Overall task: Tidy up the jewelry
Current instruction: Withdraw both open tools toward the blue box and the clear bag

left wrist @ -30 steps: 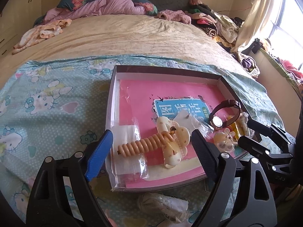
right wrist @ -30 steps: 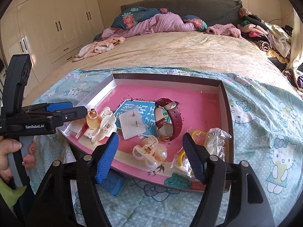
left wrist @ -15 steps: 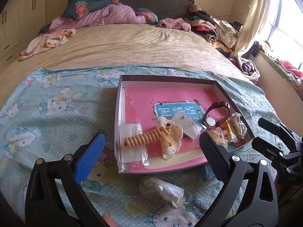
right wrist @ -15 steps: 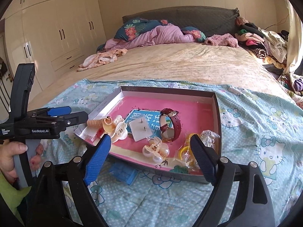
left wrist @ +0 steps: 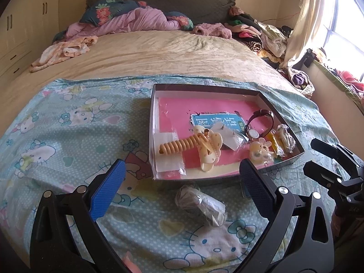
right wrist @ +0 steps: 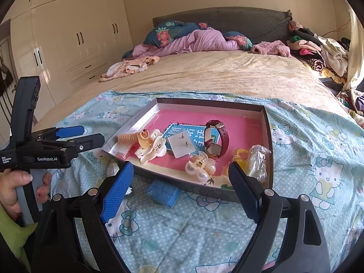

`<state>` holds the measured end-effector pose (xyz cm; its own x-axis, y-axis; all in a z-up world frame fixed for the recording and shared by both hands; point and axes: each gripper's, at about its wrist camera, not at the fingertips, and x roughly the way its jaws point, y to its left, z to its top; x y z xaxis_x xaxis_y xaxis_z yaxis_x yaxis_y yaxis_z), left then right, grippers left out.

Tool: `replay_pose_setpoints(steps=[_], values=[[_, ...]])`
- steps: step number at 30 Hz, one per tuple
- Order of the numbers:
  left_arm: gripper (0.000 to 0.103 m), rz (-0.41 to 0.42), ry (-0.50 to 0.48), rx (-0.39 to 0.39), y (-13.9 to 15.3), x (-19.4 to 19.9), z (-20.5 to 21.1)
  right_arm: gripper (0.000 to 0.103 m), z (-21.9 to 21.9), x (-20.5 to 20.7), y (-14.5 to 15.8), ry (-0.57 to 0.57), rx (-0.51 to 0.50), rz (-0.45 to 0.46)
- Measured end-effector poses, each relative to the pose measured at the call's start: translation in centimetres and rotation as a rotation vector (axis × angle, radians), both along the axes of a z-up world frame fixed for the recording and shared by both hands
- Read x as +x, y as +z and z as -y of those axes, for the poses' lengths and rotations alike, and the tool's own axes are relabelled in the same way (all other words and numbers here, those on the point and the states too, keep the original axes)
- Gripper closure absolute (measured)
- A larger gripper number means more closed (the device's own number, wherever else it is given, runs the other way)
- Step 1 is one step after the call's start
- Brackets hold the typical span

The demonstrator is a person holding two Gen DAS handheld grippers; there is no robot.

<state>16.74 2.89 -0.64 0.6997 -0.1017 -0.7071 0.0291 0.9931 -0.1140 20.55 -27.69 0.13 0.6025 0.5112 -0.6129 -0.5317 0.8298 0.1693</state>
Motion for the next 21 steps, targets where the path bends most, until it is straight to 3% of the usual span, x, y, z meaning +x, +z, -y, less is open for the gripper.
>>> replay_pose_setpoints(steps=[12,21], values=[[0.010,-0.040,0.012,0.017,-2.1,-2.5,-0.6,0.018,-0.5,-0.9,-1.6,0.014,-0.003,-0.061],[0.010,-0.083,0.006,0.044,-4.1,-3.8,-1.0,0.018,-2.1,-0.5,-4.4,0.028,-0.001,-0.161]])
